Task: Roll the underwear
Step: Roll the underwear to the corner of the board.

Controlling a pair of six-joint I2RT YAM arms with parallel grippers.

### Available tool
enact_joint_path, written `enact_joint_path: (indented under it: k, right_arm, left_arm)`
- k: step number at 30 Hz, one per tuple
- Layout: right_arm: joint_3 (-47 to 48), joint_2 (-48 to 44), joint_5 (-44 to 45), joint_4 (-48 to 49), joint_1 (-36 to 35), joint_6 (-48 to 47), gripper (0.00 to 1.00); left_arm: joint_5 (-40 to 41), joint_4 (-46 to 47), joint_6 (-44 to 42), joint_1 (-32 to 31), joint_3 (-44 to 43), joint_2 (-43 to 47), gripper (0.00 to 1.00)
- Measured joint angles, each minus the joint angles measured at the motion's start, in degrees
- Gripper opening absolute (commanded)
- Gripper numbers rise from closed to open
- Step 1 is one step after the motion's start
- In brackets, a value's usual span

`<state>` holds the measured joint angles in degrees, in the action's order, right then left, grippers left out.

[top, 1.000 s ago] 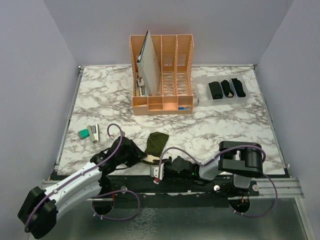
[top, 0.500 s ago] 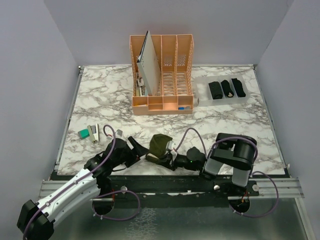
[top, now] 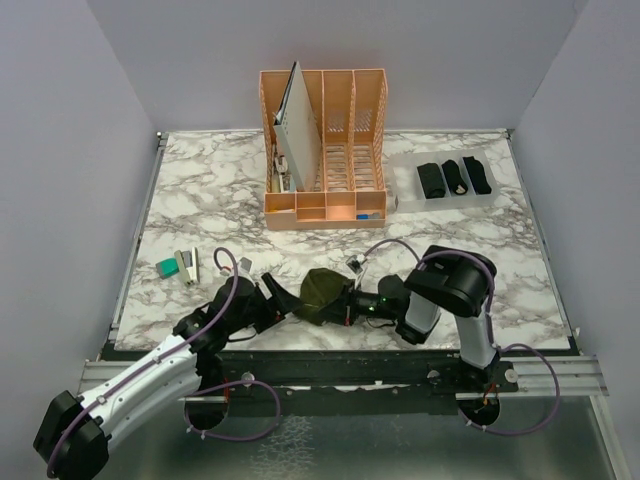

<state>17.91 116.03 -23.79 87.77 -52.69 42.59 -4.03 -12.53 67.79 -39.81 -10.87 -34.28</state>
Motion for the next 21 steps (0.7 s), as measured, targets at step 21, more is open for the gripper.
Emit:
enact_joint_path:
  k: [21]
  right_arm:
    - [1.05,5.42,-2.21,-0.07,5.29,29.40,0.09]
  left_arm:
    - [-1.99,13.11,-4.68,0.00,3.15,-9.07,0.76]
